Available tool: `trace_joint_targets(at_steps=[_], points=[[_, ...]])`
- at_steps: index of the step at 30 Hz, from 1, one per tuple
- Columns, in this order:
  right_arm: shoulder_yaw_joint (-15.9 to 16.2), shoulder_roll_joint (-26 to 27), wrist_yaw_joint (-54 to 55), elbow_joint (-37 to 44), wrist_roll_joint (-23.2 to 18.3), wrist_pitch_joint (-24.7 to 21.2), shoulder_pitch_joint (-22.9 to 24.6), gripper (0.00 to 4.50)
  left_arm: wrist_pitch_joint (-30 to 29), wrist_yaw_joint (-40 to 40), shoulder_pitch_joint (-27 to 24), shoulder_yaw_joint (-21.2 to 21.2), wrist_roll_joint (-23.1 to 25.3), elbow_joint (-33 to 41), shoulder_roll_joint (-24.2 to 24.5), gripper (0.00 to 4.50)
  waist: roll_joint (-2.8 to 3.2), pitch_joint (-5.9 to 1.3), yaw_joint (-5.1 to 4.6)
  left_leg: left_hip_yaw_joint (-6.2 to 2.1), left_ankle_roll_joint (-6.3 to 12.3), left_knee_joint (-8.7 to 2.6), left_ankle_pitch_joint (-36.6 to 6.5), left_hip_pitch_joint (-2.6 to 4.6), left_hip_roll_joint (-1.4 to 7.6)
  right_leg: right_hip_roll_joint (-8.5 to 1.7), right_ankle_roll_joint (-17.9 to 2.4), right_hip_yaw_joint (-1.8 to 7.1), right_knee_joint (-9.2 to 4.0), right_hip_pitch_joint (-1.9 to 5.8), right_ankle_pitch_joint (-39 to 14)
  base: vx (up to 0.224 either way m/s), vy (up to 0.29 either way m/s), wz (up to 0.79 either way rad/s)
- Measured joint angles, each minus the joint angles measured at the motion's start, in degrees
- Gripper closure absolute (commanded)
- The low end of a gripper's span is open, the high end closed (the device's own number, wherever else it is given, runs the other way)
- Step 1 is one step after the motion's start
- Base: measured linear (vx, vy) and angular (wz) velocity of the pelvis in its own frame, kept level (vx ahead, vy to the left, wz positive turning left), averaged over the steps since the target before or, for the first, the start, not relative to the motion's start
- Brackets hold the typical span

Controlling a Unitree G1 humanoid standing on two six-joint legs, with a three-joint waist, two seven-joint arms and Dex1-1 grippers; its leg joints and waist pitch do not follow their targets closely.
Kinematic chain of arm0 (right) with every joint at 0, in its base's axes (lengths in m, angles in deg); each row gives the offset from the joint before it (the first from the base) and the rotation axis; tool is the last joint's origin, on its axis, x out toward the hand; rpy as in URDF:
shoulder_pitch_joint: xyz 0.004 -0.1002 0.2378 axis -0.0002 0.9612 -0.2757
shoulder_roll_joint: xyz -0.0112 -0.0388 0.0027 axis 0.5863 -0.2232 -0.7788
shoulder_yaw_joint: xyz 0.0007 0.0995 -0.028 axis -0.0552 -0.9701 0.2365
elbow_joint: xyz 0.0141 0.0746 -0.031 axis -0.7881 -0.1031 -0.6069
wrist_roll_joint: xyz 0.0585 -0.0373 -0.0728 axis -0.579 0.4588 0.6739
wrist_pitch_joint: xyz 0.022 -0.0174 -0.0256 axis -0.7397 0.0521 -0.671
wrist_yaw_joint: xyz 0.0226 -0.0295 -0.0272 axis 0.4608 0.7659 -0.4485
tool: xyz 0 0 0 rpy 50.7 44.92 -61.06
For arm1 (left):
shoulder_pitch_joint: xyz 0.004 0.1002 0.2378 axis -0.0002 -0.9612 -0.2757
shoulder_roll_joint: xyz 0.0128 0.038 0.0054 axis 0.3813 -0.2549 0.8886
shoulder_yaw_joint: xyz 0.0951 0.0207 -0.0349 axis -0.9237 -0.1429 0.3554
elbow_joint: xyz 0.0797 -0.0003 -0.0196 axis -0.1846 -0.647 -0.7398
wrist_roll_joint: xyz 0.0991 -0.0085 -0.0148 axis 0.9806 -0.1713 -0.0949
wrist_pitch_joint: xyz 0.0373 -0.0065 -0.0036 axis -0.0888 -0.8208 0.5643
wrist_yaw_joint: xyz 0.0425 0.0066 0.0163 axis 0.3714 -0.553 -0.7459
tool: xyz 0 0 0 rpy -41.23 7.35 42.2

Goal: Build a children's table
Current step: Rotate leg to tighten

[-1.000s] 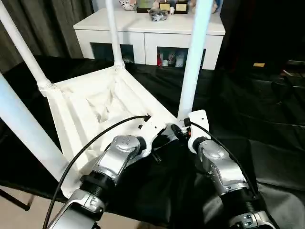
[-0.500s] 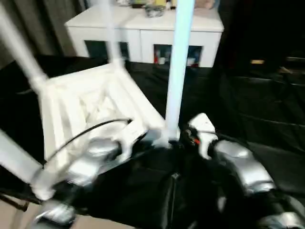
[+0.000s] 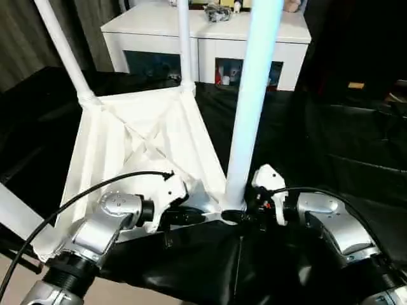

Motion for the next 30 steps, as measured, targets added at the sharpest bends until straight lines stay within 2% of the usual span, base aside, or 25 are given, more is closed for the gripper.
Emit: trace_joint_targets(at_steps=[3, 5, 8, 15, 17, 21, 25, 28, 30], points=[[0.00, -0.13, -0.93, 0.00, -0.23, 0.00, 0.00, 1.35, -0.20, 0.05, -0.01, -0.03, -0.07, 0.16, 0.09, 4.50, 0.00, 0.00, -0.01, 0.00, 0.00, 0.01, 0.00, -0.03, 0.00, 0.00, 0.00, -0.02, 0.00, 0.00, 0.00, 0.000, 0.000, 0.00], [0.01, -0.27, -1.30, 0.00, -0.48, 0.00, 0.00, 1.35, -0.32, 0.05, -0.04, -0.04, -0.10, 0.26, 0.15, 4.50, 0.00, 0.00, -0.01, 0.00, 0.00, 0.02, 0.00, -0.05, 0.00, 0.00, 0.00, -0.03, 0.00, 0.00, 0.00, 0.000, 0.000, 0.00], [0.04, -0.31, -1.45, 0.00, -0.57, 0.00, 0.00, 1.65, -0.44, 0.06, -0.03, -0.03, -0.11, 0.31, 0.16, 4.50, -0.01, 0.00, -0.02, 0.00, 0.00, 0.04, 0.00, -0.05, 0.01, 0.01, 0.00, -0.03, 0.00, 0.00, 0.00, 0.000, 0.000, 0.00], [-0.06, 0.04, -1.09, -0.07, -0.72, -0.23, 0.01, 1.80, -0.68, 0.15, -0.05, 0.02, -0.15, 0.43, 0.33, 4.50, -0.04, 0.02, -0.10, 0.00, 0.00, 0.06, 0.00, -0.07, 0.02, 0.01, 0.00, -0.04, 0.04, 0.00, 0.00, 0.000, 0.000, 0.00], [-0.78, 2.30, 1.37, -0.78, -0.64, -0.43, 0.01, 1.80, -0.66, -0.81, 0.04, 0.21, 0.23, 0.16, -0.19, 4.50, -0.18, 0.10, -0.20, 0.00, 0.00, 0.12, 0.01, -0.08, 0.03, 0.01, 0.00, -0.02, 0.23, 0.00, -0.01, 0.000, 0.000, 0.00], [-3.38, 7.49, 12.09, -3.21, 0.11, -0.52, 0.01, 1.81, -0.90, -6.35, 2.17, 1.07, 2.15, -2.79, -3.08, 4.50, -0.44, 0.24, -1.09, -0.10, -0.08, 0.15, 0.04, 0.03, 0.02, 0.03, 0.02, 0.04, 0.45, 0.04, 0.00, 0.000, 0.000, 0.00], [-9.58, 17.31, 34.71, -6.78, 3.48, -2.13, -1.42, 1.81, -0.94, -18.80, 8.57, 1.19, 6.23, -11.93, -11.28, 4.50, -0.62, 0.34, -1.46, -0.19, -0.11, 0.12, 0.06, 0.35, -0.04, 0.03, 0.33, 0.03, 0.37, 0.14, -0.19, 0.000, 0.000, 0.00], [-11.05, 19.33, 43.08, -7.61, 4.36, -2.46, -2.02, 1.82, -0.76, -24.32, 10.57, 1.08, 6.89, -15.42, -15.59, 4.50, -0.54, 0.30, -1.26, -0.27, -0.10, 0.12, 0.06, 0.31, -0.10, 0.00, 0.34, 0.06, 0.12, 0.24, -0.19, 0.000, 0.000, 0.00], [-12.18, 21.32, 48.77, -8.85, 6.29, -2.25, -2.92, 1.82, 0.27, -28.17, 13.24, 0.92, 7.87, -19.95, -19.15, 4.50, -0.18, 0.19, -0.90, -0.17, -0.09, 0.05, 0.06, 0.18, -0.12, -0.02, 0.34, 0.17, -0.16, 0.30, -0.19, 0.000, 0.000, 0.00]])
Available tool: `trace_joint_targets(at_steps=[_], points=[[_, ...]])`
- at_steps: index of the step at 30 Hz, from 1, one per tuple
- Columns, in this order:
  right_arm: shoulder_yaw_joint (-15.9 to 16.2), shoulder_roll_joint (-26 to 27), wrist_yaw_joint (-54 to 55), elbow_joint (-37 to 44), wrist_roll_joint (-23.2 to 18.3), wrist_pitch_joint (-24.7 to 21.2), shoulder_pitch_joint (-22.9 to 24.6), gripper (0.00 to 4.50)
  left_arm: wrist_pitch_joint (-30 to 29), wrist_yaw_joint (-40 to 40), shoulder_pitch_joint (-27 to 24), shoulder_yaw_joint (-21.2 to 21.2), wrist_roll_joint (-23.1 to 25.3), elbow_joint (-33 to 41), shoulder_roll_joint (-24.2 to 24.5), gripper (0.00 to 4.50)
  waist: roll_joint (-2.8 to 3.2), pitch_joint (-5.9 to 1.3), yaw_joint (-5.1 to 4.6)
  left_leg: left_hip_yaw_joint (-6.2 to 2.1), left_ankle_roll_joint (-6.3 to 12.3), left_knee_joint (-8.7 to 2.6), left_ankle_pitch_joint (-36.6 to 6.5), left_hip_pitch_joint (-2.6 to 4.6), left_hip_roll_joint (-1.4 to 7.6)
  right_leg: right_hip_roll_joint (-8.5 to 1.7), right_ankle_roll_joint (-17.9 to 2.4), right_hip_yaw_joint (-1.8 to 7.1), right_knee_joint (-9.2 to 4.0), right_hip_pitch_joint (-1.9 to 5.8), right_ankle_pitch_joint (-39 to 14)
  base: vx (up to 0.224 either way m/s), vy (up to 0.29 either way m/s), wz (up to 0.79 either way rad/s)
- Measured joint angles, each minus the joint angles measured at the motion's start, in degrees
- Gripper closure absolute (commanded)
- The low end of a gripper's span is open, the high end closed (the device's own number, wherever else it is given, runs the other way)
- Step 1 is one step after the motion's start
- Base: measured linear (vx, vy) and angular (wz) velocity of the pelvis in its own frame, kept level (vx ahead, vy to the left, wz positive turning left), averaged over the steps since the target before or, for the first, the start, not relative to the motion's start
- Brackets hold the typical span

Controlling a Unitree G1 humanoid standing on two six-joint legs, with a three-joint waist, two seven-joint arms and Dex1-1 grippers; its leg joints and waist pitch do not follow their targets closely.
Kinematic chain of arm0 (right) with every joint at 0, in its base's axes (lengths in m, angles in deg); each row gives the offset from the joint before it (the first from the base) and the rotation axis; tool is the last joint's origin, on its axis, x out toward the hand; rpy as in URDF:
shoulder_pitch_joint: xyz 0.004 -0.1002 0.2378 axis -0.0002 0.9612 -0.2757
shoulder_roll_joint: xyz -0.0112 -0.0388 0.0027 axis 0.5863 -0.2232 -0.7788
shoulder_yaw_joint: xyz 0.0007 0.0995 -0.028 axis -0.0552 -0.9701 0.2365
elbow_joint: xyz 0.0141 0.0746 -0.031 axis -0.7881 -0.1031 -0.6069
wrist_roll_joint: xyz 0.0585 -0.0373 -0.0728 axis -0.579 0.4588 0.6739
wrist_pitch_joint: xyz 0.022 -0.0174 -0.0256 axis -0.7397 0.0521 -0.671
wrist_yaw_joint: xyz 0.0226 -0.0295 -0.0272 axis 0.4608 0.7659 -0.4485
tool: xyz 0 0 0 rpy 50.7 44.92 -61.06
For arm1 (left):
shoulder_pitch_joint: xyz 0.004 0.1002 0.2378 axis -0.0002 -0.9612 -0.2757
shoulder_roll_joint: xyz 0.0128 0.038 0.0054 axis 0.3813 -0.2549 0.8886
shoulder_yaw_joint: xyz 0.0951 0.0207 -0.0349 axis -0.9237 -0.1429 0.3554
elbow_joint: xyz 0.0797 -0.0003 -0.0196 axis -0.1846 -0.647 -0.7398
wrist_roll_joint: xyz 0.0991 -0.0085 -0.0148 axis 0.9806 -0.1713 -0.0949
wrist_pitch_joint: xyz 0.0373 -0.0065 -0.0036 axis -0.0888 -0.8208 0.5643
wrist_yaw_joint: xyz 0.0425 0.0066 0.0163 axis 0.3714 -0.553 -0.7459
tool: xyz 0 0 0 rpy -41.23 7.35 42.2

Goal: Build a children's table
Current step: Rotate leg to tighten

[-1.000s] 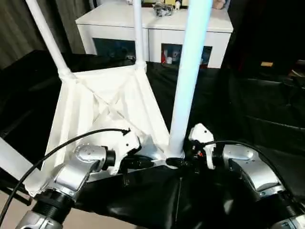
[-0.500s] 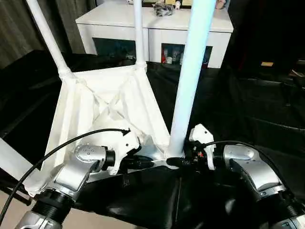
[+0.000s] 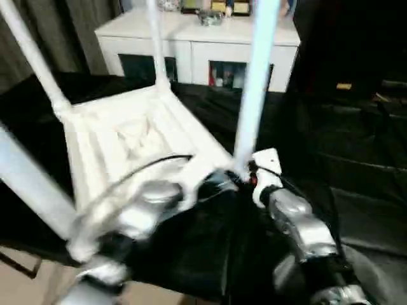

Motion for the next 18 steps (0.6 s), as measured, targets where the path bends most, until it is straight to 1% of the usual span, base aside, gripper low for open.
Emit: trace_joint_targets(at_steps=[1, 3, 4, 5, 6, 7, 8, 9, 10, 12, 15, 18], points=[[-0.26, 0.45, 1.42, -0.42, 0.55, 0.08, -0.37, 1.82, 0.66, -1.40, 0.87, -0.40, 0.36, -1.47, -1.17, 4.50, 0.22, -0.07, 0.08, 0.10, 0.01, -0.06, 0.01, -0.08, -0.03, -0.04, 0.00, 0.14, -0.10, 0.02, 0.00, 0.000, 0.000, 0.00], [-0.31, 0.31, 1.49, -0.53, 0.65, 0.48, -0.22, 1.82, 1.47, -1.79, 1.06, -0.74, 0.64, -2.27, -1.52, 4.50, 0.48, -0.23, 0.11, 0.09, 0.06, -0.03, 0.03, -0.12, -0.03, -0.04, 0.01, 0.15, -0.26, 0.14, 0.03, 0.000, 0.000, 0.00], [-0.38, 0.32, 1.43, -0.52, 0.66, 0.79, -0.04, 1.27, 2.08, -1.79, 1.06, -0.91, 0.73, -2.62, -1.54, 4.50, 0.62, -0.32, 0.12, 0.08, 0.06, 0.00, 0.04, -0.15, -0.03, -0.04, 0.02, 0.15, -0.27, 0.21, 0.04, 0.000, 0.000, 0.00], [-0.54, 0.33, 1.31, -0.43, 0.65, 0.94, 0.06, 1.13, 2.47, -1.78, 1.06, -0.96, 0.78, -2.77, -1.58, 4.50, 0.70, -0.37, 0.12, 0.09, 0.06, -0.01, 0.04, -0.15, -0.04, -0.04, 0.02, 0.16, -0.27, 0.23, 0.04, 0.000, 0.000, 0.00], [-0.58, 0.41, 1.22, -0.21, 0.64, 1.03, 0.21, 1.11, 2.89, -1.92, 1.14, -0.91, 0.93, -2.99, -1.61, 4.50, 0.73, -0.39, 0.10, 0.08, 0.06, -0.02, 0.04, -0.12, -0.03, -0.04, 0.03, 0.17, -0.26, 0.21, 0.06, 0.000, 0.000, 0.00], [-0.29, 0.68, 0.92, 0.59, 0.56, 1.21, 0.84, 1.03, 3.62, -2.84, 1.71, -0.57, 1.25, -3.97, -1.42, 4.50, 0.70, -0.37, 0.01, 0.06, 0.06, -0.03, 0.04, -0.15, 0.00, -0.01, 0.18, 0.14, -0.26, 0.19, 0.17, 0.000, 0.000, 0.00], [0.11, 0.67, 0.70, 1.23, 0.55, 1.29, 1.43, 1.03, 4.08, -3.52, 2.31, -0.02, 1.35, -5.06, -1.30, 4.50, 0.68, -0.35, -0.27, 0.04, 0.06, -0.04, 0.04, -0.33, 0.02, 0.00, 0.24, 0.11, -0.26, 0.16, 0.25, 0.000, 0.000, 0.00], [0.43, 0.61, 0.66, 1.63, 0.56, 1.60, 1.92, 0.91, 4.52, -4.15, 2.62, 0.53, 1.53, -5.79, -1.16, 4.50, 0.68, -0.35, -0.65, -0.01, 0.06, -0.06, 0.04, -0.34, 0.03, 0.01, 0.25, 0.02, -0.27, 0.12, 0.25, 0.000, 0.000, 0.00], [0.62, 0.28, 0.53, 2.05, 0.63, 1.96, 2.46, 0.77, 5.61, -4.81, 3.17, 0.77, 1.77, -7.08, -1.16, 4.50, 0.67, -0.34, -0.77, -0.10, 0.06, -0.05, 0.04, -0.34, 0.03, 0.01, 0.25, -0.10, -0.27, 0.09, 0.26, 0.000, 0.000, 0.00], [0.44, -1.10, 0.07, 2.70, 0.64, 2.33, 2.73, 0.66, 7.37, -5.00, 3.67, 0.78, 2.18, -8.44, -1.12, 4.50, 0.67, -0.34, -0.72, -0.08, 0.06, -0.16, 0.04, -0.34, 0.03, 0.01, 0.26, -0.11, -0.27, 0.06, 0.26, 0.000, 0.000, 0.00], [-0.05, -3.47, -2.67, 6.38, 0.22, 3.58, 3.52, 0.66, 12.45, -6.14, 3.95, 0.80, 2.73, -10.92, -1.14, 4.50, 0.60, -0.30, -0.49, -0.01, 0.06, -0.34, 0.04, -0.35, 0.04, 0.02, 0.26, -0.16, -0.27, 0.02, 0.26, 0.000, 0.000, 0.00], [-0.30, -4.68, -5.65, 9.09, -0.70, 4.99, 4.93, 0.66, 17.62, -8.67, 4.46, 0.86, 3.41, -13.76, -1.19, 4.50, 0.45, -0.20, -0.37, -0.01, 0.06, -0.41, 0.04, -0.40, 0.09, 0.08, 0.20, -0.22, -0.26, -0.04, 0.30, 0.000, 0.000, 0.00]])
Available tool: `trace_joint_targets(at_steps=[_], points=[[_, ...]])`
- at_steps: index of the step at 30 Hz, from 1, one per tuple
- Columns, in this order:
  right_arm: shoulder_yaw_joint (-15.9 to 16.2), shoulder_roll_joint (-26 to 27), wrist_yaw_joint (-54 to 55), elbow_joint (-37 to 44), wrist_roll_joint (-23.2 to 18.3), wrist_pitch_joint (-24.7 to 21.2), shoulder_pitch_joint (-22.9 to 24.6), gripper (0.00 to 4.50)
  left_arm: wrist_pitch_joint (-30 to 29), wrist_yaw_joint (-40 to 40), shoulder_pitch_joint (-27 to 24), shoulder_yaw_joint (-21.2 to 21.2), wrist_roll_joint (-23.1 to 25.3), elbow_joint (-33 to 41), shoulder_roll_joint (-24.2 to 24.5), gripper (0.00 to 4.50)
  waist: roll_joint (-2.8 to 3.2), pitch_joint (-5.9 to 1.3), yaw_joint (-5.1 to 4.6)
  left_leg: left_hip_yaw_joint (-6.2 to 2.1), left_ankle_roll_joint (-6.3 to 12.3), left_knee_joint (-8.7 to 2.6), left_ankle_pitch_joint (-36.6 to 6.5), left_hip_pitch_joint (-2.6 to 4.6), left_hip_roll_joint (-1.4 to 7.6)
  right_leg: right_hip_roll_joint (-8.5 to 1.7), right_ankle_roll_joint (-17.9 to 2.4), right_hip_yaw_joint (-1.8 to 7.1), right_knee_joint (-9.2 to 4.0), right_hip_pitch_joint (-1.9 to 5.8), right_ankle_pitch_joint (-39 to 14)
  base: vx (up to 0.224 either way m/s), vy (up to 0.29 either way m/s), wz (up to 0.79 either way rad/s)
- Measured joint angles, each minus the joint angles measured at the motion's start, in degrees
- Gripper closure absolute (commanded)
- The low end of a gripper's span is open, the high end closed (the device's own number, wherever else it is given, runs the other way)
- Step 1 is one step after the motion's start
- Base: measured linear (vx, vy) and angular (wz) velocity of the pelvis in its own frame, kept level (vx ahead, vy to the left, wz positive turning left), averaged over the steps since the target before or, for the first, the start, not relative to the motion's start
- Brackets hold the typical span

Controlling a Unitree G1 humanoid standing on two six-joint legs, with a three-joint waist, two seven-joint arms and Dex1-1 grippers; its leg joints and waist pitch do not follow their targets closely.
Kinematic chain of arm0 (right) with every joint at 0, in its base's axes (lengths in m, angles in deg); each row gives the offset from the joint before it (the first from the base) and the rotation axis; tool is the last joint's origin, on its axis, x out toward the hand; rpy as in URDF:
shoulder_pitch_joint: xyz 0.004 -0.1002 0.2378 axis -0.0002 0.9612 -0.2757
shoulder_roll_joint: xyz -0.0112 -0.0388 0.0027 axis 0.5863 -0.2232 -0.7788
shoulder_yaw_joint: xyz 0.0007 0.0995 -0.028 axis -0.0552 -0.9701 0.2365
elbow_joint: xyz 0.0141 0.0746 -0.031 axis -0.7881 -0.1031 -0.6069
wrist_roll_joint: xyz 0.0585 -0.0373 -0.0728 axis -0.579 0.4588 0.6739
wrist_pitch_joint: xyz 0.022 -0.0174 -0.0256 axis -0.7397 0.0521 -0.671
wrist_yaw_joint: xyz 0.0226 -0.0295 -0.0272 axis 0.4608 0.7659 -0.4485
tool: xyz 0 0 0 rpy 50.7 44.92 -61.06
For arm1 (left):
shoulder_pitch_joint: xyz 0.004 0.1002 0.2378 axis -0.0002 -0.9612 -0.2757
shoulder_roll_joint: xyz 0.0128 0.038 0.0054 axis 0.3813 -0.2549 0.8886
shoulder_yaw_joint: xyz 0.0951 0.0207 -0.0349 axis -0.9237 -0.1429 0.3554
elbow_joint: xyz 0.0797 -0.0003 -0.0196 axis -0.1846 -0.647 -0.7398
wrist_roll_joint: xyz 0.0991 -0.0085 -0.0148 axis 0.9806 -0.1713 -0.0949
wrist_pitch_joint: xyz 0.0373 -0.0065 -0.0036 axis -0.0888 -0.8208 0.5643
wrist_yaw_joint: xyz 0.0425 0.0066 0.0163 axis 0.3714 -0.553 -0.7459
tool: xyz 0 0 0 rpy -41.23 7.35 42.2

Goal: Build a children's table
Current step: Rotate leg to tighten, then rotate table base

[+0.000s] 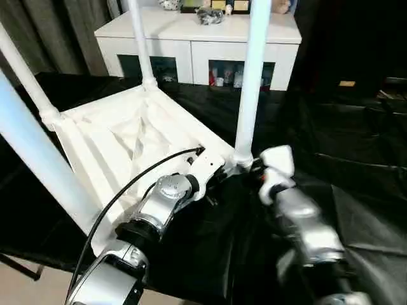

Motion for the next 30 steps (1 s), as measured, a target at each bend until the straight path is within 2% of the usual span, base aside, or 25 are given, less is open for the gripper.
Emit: trace_joint_targets(at_steps=[8, 9, 10, 12, 20, 22, 24, 27, 29, 30], points=[[-0.23, -1.48, -1.37, 1.02, -0.03, 1.00, 2.29, 0.66, 8.08, -8.37, 2.93, -0.58, 5.26, -6.35, 2.13, 4.50, -0.20, 0.15, -0.61, -0.05, 0.33, 0.39, 0.19, -0.85, 0.04, 0.04, -0.30, 0.01, 0.03, -0.88, 0.21, 0.000, 0.000, 0.00], [-0.42, -1.43, -1.33, 1.37, -0.04, 1.02, 2.29, 0.65, 8.41, -8.43, 3.00, -0.50, 5.26, -6.43, 2.39, 4.23, -0.20, 0.15, -0.55, -0.03, 0.36, 0.43, 0.19, -0.85, 0.04, 0.04, -0.31, 0.01, 0.04, -1.00, 0.21, 0.000, 0.000, 0.00], [-0.52, -1.41, -1.31, 1.55, -0.04, 1.07, 2.27, 0.65, 8.60, -8.48, 3.00, -0.45, 5.25, -6.46, 2.49, 4.23, -0.22, 0.16, -0.35, -0.02, 0.42, 0.46, 0.16, -0.88, 0.04, 0.04, -0.31, -0.01, 0.03, -1.03, 0.21, 0.000, 0.000, 0.00], [-0.48, -1.13, -1.32, 1.57, -0.03, 1.19, 2.27, 0.64, 9.74, -8.71, 3.02, 0.23, 4.85, -6.98, 2.38, 3.93, -0.31, 0.22, -0.14, 0.02, 0.48, 0.49, 0.12, -0.91, 0.04, 0.02, -0.31, -0.03, 0.00, -1.03, 0.20, 0.000, 0.000, 0.00], [-0.10, -0.90, -1.33, 1.86, 0.03, 1.27, 2.34, 0.64, 17.00, -13.07, 4.53, 2.29, 4.56, -7.23, 2.46, 3.34, -0.55, 0.37, 0.96, 0.05, 0.46, 0.75, 0.12, -0.85, 0.06, -0.04, -0.45, 0.01, 0.06, -0.86, 0.30, 0.000, 0.000, 0.00], [0.13, -0.88, -1.33, 2.08, 0.14, 1.28, 2.38, 0.64, 17.90, -11.27, 3.22, 2.90, 3.33, -3.54, 2.40, 3.12, -0.55, 0.37, 1.15, 0.04, 0.31, 0.76, 0.04, -0.83, 0.05, -0.06, -0.45, 0.02, 0.06, -0.83, 0.31, 0.000, 0.000, 0.00], [0.18, -0.89, -1.42, 2.13, 0.16, 1.33, 2.36, 0.64, 16.70, -6.98, 0.62, 3.61, 0.60, 1.55, 2.13, 3.12, -0.54, 0.37, 1.17, 0.06, 0.33, 0.75, 0.05, -0.83, 0.05, -0.06, -0.45, 0.03, 0.07, -0.84, 0.31, 0.000, 0.000, 0.00], [0.46, -1.17, -3.54, 3.21, -0.50, 1.76, 2.62, 0.64, 7.50, 3.56, -10.22, 3.24, -8.19, 19.31, 3.13, 3.12, -0.55, 0.37, 0.91, 0.09, 0.49, 0.72, 0.08, -0.83, 0.17, -0.02, -0.46, 0.06, 0.11, -0.97, 0.30, 0.000, 0.000, 0.00], [0.83, -1.55, -5.86, 4.10, -1.56, 1.82, 2.50, 0.64, 0.23, 8.43, -16.49, 0.82, -13.28, 29.67, 6.35, 3.12, -0.61, 0.42, 1.03, 0.18, 0.49, 0.75, 0.09, -0.86, 0.32, 0.08, -0.51, -0.02, 0.28, -1.08, 0.24, 0.000, 0.000, 0.00], [1.08, -1.68, -6.76, 4.29, -1.82, 1.86, 2.50, 0.64, -2.18, 9.90, -18.04, -0.10, -14.57, 32.81, 8.26, 3.12, -0.61, 0.42, 1.11, 0.19, 0.47, 0.76, 0.09, -0.83, 0.36, 0.11, -0.50, -0.04, 0.35, -1.07, 0.22, 0.000, 0.000, 0.00]])
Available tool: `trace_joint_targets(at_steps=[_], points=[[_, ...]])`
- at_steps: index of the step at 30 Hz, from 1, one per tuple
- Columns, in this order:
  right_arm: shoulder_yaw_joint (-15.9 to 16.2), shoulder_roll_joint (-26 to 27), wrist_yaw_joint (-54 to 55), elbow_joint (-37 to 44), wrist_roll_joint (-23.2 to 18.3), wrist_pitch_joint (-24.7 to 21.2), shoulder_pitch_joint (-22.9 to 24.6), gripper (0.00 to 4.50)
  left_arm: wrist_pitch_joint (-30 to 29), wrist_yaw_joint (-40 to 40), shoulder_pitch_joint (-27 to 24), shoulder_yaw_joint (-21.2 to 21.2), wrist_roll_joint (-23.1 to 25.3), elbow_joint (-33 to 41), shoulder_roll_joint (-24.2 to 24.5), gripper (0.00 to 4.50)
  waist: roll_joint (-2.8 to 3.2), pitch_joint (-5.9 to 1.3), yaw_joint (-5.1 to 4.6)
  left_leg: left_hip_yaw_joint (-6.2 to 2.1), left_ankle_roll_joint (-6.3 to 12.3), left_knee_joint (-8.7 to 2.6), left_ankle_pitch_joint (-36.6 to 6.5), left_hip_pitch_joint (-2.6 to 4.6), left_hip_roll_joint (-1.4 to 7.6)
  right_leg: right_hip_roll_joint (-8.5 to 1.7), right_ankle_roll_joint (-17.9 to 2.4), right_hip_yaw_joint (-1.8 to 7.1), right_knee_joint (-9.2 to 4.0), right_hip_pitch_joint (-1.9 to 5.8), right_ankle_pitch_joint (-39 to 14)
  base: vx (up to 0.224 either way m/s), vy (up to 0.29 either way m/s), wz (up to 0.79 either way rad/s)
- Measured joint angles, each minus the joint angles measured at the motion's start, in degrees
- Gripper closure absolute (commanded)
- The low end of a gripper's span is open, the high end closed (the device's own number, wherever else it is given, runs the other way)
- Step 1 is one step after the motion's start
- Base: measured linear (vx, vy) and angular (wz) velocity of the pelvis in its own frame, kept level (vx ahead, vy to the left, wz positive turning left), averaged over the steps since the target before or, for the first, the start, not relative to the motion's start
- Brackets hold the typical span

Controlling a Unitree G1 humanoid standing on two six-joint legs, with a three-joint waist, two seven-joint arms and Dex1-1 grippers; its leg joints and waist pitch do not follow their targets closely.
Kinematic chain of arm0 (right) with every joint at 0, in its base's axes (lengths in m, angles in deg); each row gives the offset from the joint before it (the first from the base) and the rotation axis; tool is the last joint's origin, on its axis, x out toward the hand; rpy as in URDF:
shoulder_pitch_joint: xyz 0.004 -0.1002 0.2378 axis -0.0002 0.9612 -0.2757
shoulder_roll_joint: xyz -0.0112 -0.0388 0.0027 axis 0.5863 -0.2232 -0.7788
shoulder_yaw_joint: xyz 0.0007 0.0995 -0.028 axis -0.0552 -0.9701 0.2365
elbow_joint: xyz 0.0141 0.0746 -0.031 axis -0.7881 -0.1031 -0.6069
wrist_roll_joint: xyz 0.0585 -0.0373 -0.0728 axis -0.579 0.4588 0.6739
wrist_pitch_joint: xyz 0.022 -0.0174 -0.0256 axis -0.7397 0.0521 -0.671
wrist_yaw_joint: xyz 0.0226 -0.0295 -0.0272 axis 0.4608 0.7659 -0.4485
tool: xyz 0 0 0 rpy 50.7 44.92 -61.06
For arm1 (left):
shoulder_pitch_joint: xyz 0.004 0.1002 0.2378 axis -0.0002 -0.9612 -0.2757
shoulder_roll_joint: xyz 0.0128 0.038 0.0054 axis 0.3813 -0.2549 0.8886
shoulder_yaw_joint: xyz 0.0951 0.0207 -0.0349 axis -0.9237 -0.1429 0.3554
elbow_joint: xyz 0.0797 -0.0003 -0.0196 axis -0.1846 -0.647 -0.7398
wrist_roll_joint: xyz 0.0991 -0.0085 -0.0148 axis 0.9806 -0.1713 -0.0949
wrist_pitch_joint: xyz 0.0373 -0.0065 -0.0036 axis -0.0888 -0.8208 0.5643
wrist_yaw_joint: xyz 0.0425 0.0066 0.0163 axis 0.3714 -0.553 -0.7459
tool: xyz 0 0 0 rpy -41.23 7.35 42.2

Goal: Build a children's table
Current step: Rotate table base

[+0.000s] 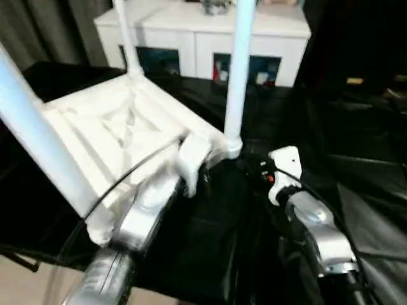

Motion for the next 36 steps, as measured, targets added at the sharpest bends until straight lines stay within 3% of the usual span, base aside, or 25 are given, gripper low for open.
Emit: trace_joint_targets(at_steps=[4, 7, 10, 14, 17, 20, 23, 25, 27, 32, 36], points=[[1.99, -0.55, -3.10, 0.06, -0.42, 0.11, -0.06, 0.64, -9.72, 4.53, -5.02, -2.56, -5.66, 15.22, 10.16, 3.12, -0.17, 0.14, 0.15, 0.15, -0.47, 0.00, -0.12, 0.35, 0.23, -0.03, 0.06, 0.01, 0.48, 0.14, -0.08, 0.000, 0.000, 0.00], [2.97, -0.28, -3.80, -0.60, -0.33, 0.45, -0.55, 0.64, -17.32, 7.74, -10.51, -2.57, -12.32, 26.63, 15.33, 3.12, -0.54, 0.32, 0.11, 0.18, -0.55, 0.00, -0.08, 0.44, 0.25, -0.04, 0.12, 0.06, 0.62, 0.16, -0.11, 0.000, 0.000, 0.00], [3.39, -0.30, -4.11, -1.66, -0.12, 0.62, -0.86, 0.64, -24.02, 11.34, -15.58, -2.06, -15.26, 33.72, 19.48, 3.12, -0.60, 0.36, -0.07, 0.17, -0.57, -0.01, -0.07, 0.45, 0.25, 0.00, 0.40, 0.08, 0.63, 0.15, -0.27, 0.000, 0.000, 0.00], [3.66, -0.51, -5.19, -2.62, 0.02, 0.66, -1.25, 0.64, -33.66, 12.52, -20.34, 1.01, -22.90, 41.32, 26.36, 2.82, -0.66, 0.40, -0.06, 0.08, -0.69, -0.02, 0.00, 0.47, 0.27, 0.06, 0.40, 0.07, 0.74, 0.14, -0.27, 0.000, 0.000, 0.00], [3.88, -0.81, -5.51, -2.87, 0.04, 1.24, -1.39, 0.64, -37.77, 11.83, -22.60, 5.85, -28.62, 44.79, 29.53, 2.49, -0.65, 0.40, 0.01, 0.06, -0.83, -0.02, 0.09, 0.49, 0.26, 0.07, 0.40, 0.08, 0.85, 0.15, -0.27, 0.000, 0.000, 0.00], [4.01, -1.05, -5.80, -2.93, 0.05, 1.76, -1.43, 0.64, -39.98, 11.31, -26.81, 11.58, -32.04, 46.44, 31.11, 2.34, -0.65, 0.40, -0.18, 0.05, -0.86, -0.01, 0.10, 0.47, 0.27, 0.09, 0.42, 0.09, 0.86, 0.16, -0.29, 0.000, 0.000, 0.00], [4.02, -1.27, -5.85, -3.01, 0.07, 1.97, -1.35, 0.64, -41.85, 12.89, -35.08, 21.03, -33.27, 46.51, 33.52, 2.17, -0.67, 0.39, -0.92, 0.05, -0.90, -0.02, 0.12, 0.42, 0.39, 0.26, 0.50, 0.12, 0.85, 0.13, -0.34, 0.000, 0.000, 0.00], [3.94, -1.56, -5.85, -3.34, 0.21, 2.28, -1.26, 0.64, -42.28, 15.42, -41.36, 28.40, -33.25, 43.02, 36.33, 1.96, -0.70, 0.37, -1.32, -0.01, -0.92, -0.04, 0.12, 0.42, 0.43, 0.41, 0.51, 0.13, 0.83, 0.14, -0.39, 0.000, 0.000, 0.00], [3.93, -1.77, -5.85, -3.69, 0.48, 2.57, -1.19, 0.64, -42.16, 17.07, -44.56, 33.64, -33.07, 39.09, 37.36, 1.80, -0.71, 0.37, -1.35, -0.08, -0.92, -0.04, 0.11, 0.46, 0.45, 0.51, 0.51, 0.14, 0.79, 0.12, -0.39, 0.000, 0.000, 0.00], [4.10, -1.53, -5.81, -5.23, 0.83, 2.79, -1.30, 0.64, -39.18, 20.13, -47.30, 41.59, -31.67, 33.24, 38.41, 1.38, -1.07, 0.29, -0.81, -0.14, -0.92, -0.03, 0.12, 0.48, 0.46, 0.66, 0.49, 0.32, 0.65, 0.21, -0.38, 0.000, 0.000, 0.00], [4.17, -1.52, -4.88, -7.64, 1.90, 2.86, -2.36, 0.64, -35.55, 21.01, -44.47, 47.13, -31.90, 30.92, 38.26, 1.08, -1.56, 0.22, -0.52, -0.17, -0.92, -0.03, 0.12, 0.57, 0.46, 0.70, 0.45, 0.37, 0.67, 0.27, -0.35, 0.000, 0.000, 0.00]])
